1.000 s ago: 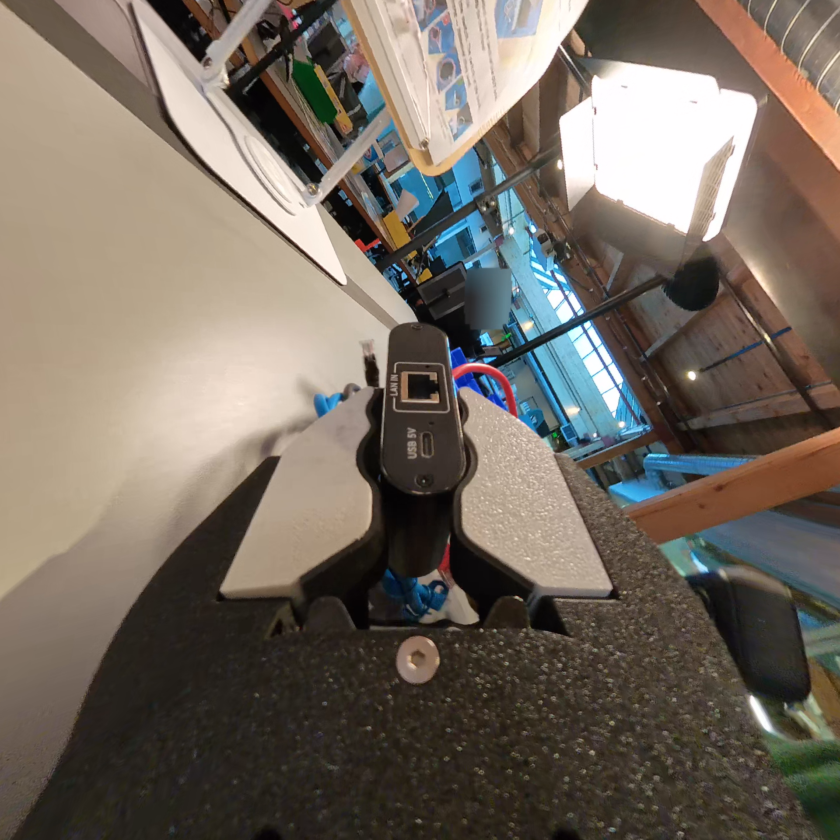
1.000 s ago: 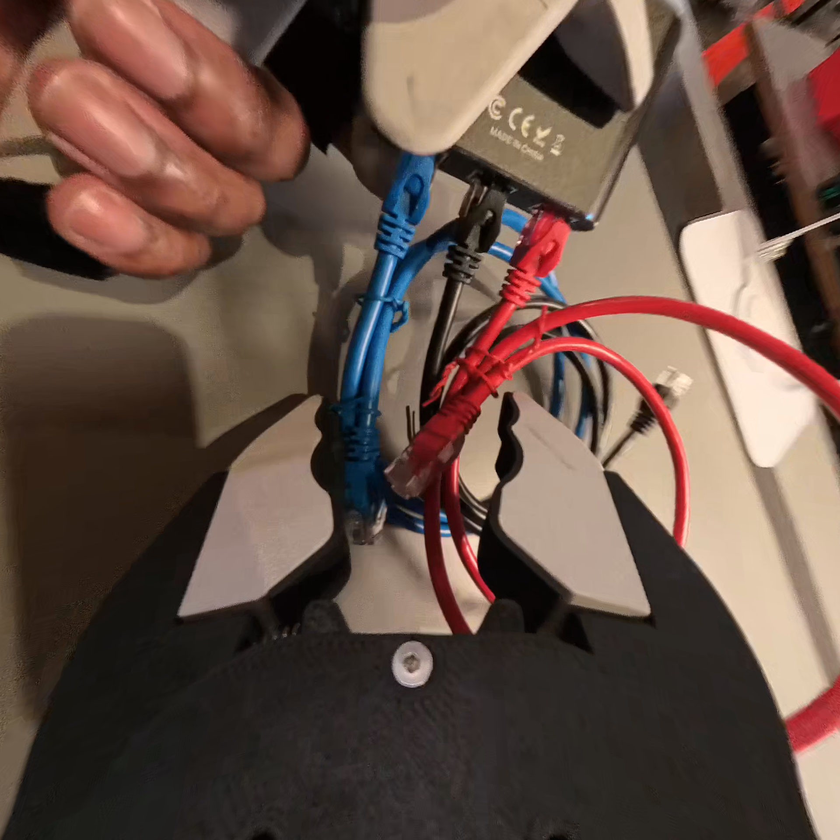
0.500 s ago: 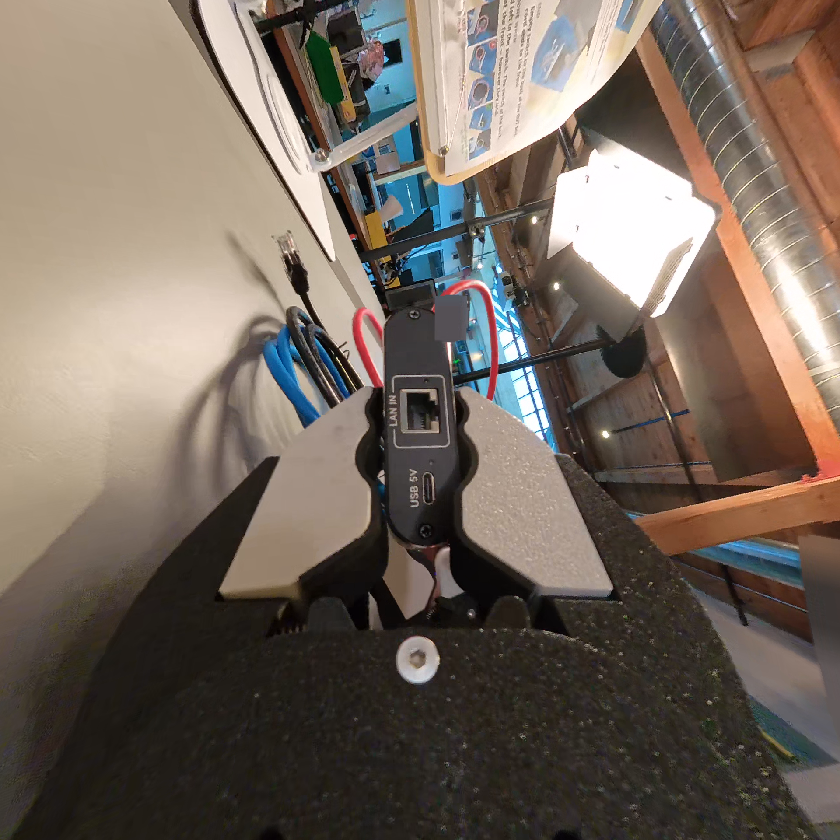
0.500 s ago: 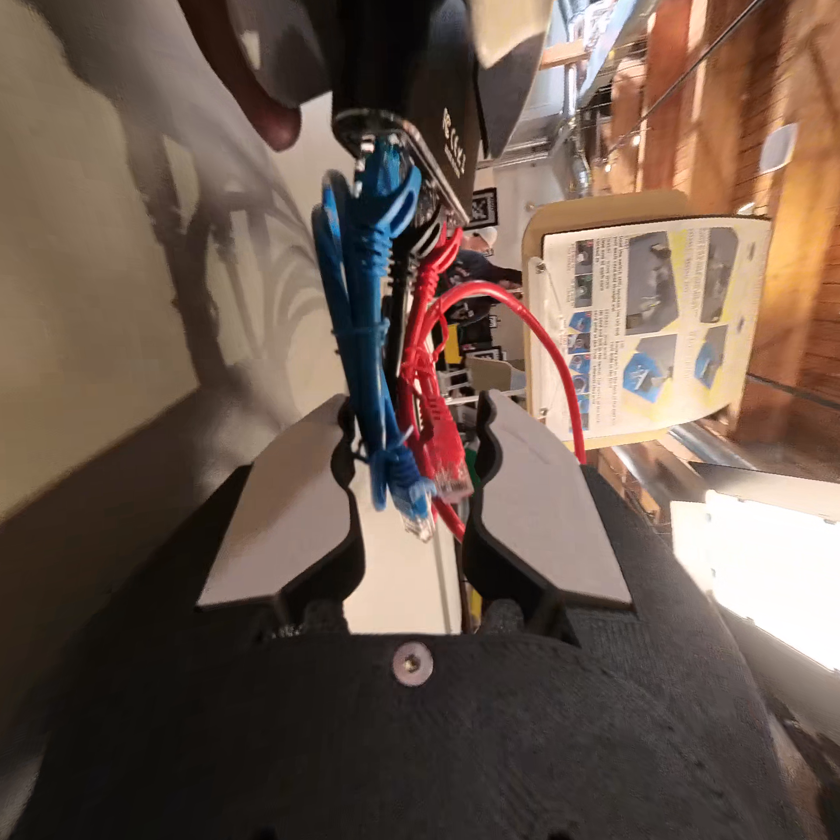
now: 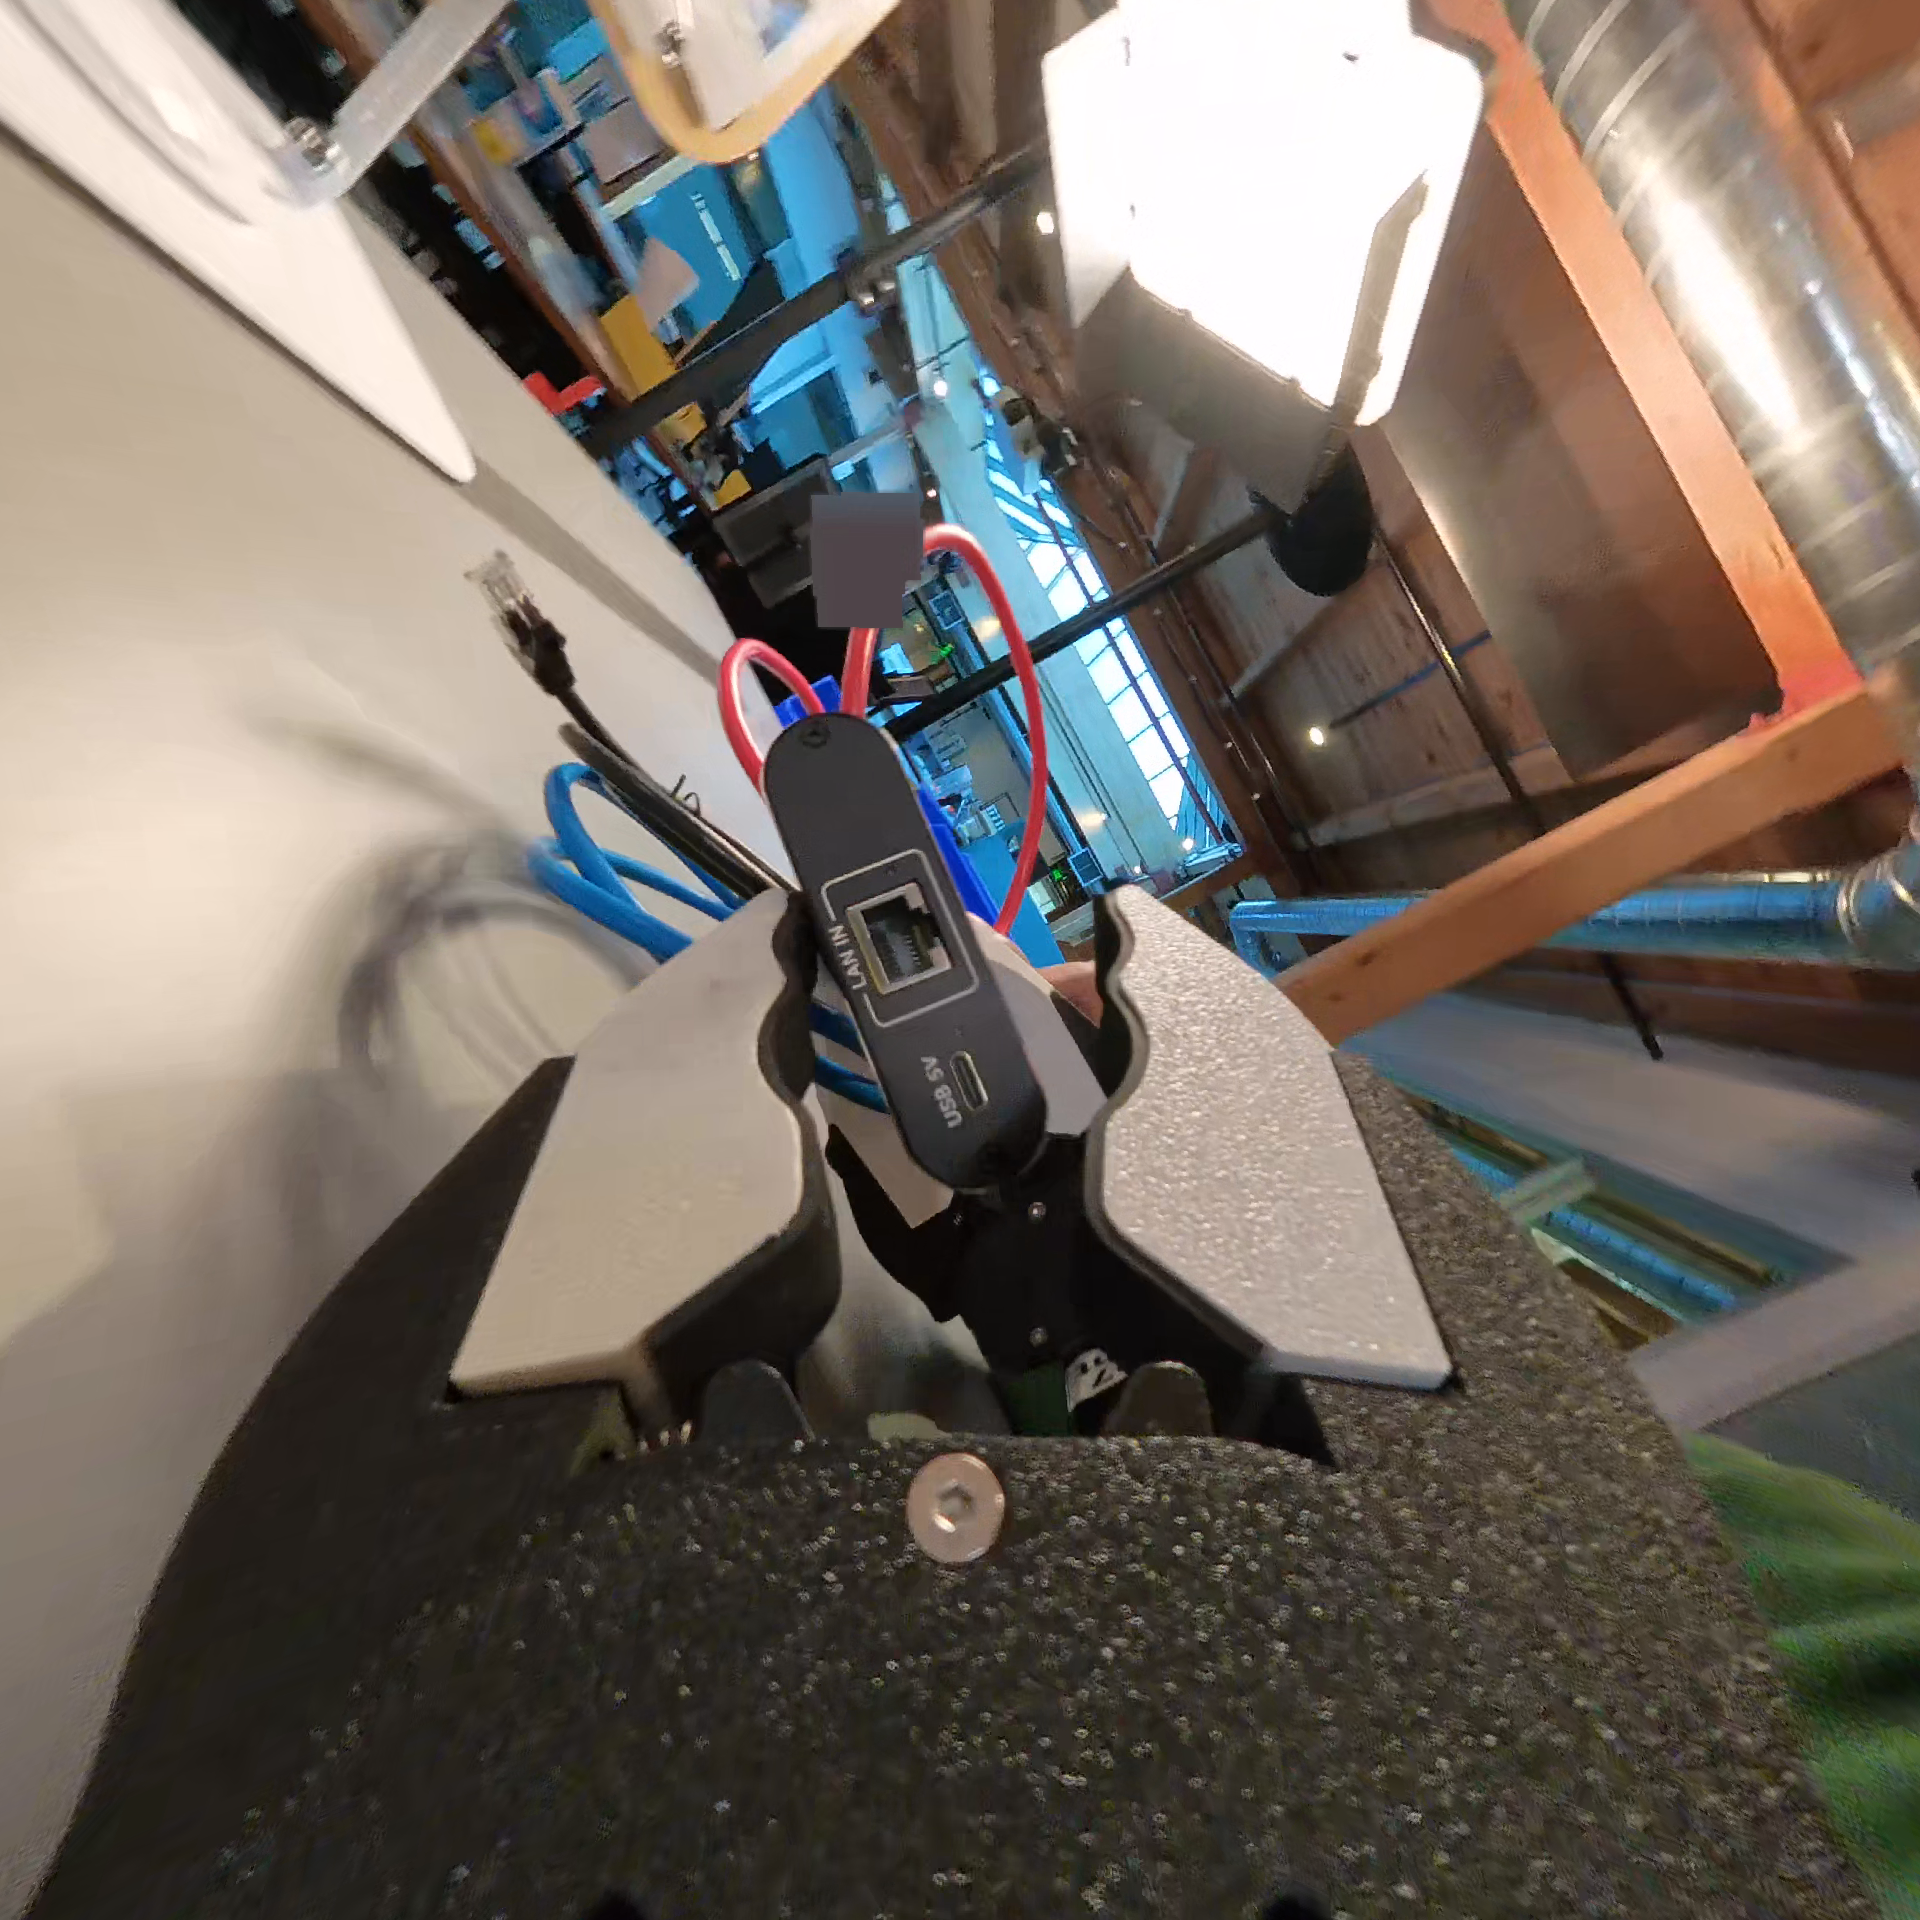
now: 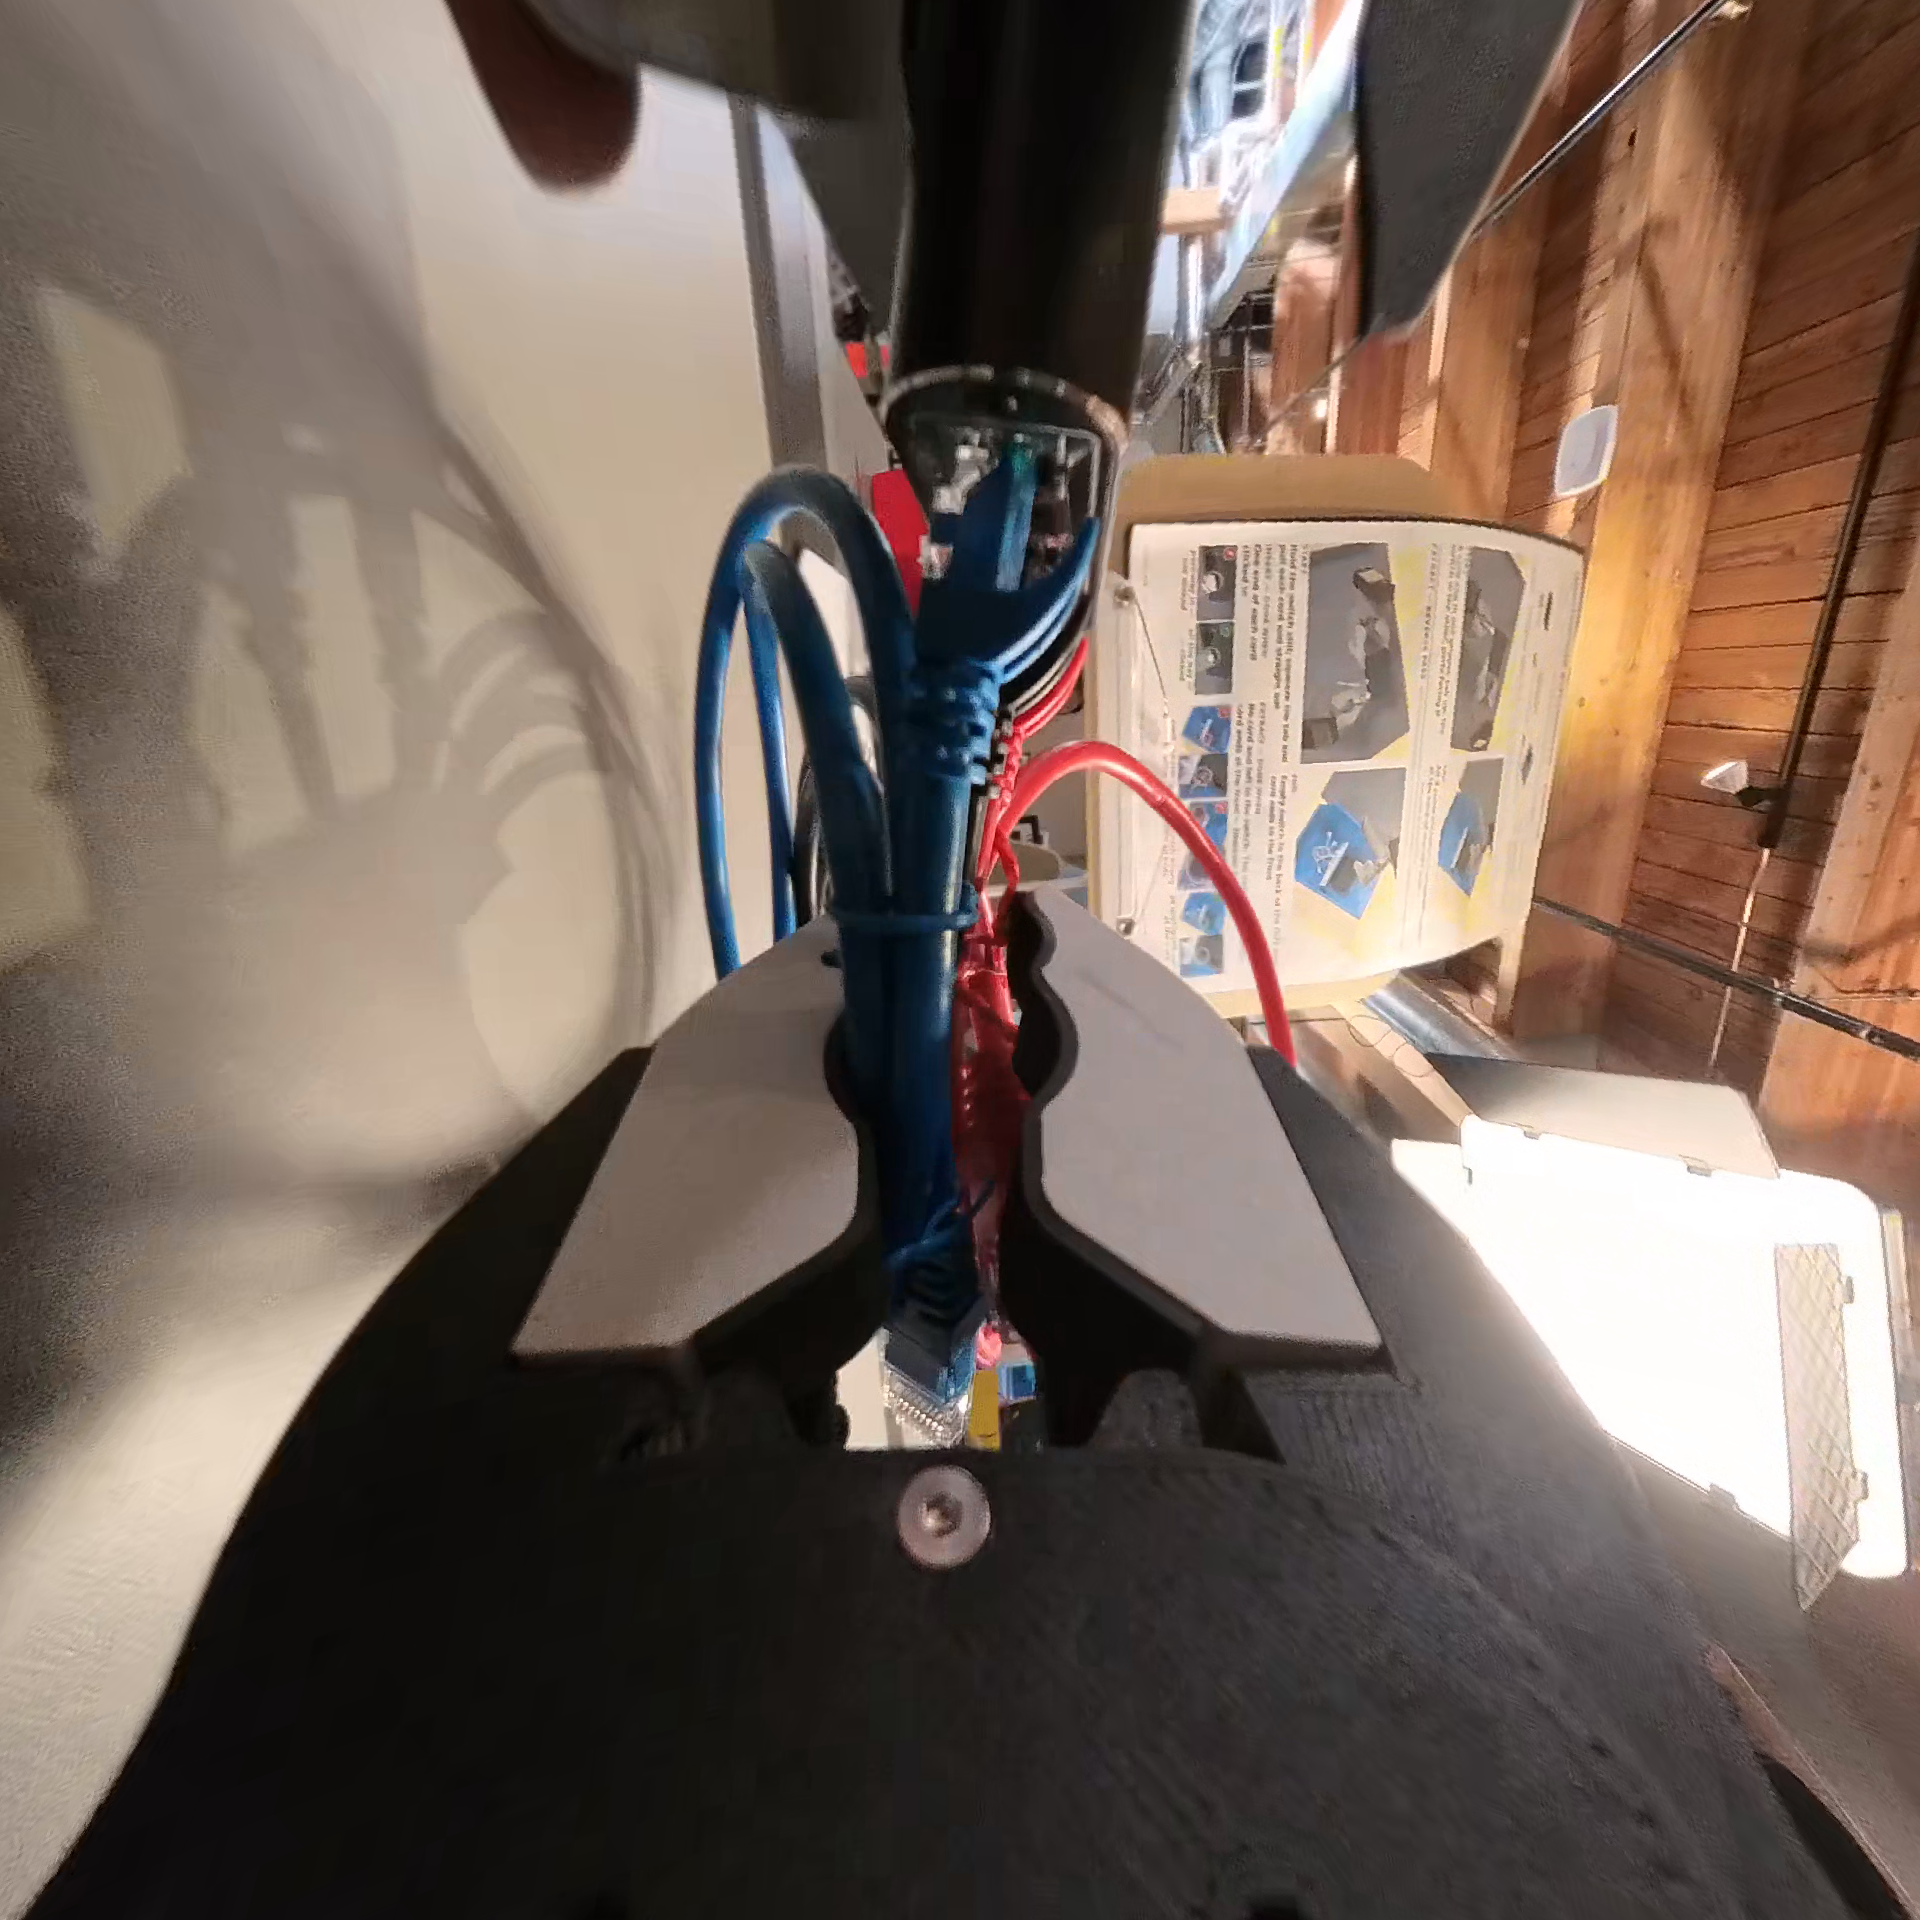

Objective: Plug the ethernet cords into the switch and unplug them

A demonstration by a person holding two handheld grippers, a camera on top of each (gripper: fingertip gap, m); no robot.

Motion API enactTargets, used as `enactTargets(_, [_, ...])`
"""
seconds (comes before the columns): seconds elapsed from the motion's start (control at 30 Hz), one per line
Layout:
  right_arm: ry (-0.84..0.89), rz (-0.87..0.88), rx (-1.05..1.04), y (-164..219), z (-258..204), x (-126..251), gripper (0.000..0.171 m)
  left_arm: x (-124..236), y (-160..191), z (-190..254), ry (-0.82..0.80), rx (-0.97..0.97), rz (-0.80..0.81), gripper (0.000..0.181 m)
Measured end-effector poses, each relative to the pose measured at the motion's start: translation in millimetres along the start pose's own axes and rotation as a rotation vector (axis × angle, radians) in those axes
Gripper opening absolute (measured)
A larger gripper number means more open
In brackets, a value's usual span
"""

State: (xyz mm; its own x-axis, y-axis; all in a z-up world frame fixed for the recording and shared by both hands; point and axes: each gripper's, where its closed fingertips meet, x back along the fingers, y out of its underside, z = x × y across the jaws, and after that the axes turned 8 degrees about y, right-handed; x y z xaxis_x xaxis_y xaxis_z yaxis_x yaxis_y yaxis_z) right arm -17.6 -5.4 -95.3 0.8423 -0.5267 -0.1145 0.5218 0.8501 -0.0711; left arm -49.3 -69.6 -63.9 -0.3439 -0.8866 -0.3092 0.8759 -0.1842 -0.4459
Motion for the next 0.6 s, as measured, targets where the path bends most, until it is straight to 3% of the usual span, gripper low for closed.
enactTargets(0.17, [0.038,-0.024,0.035,40,21,2,0.021,-3,-9,26,0.143,-0.106,0.035,0.053])
enactTargets(0.33, [0.088,-0.092,0.081,102,67,16,0.022,-3,-7,22,0.130,-0.148,0.013,0.047])
enactTargets(0.47, [0.129,-0.245,0.088,179,125,44,0.022,-7,5,14,0.105,-0.148,-0.035,0.045])
enactTargets(0.6, [0.129,-0.485,0.153,282,167,85,0.022,-11,18,8,0.097,-0.137,-0.081,0.043])
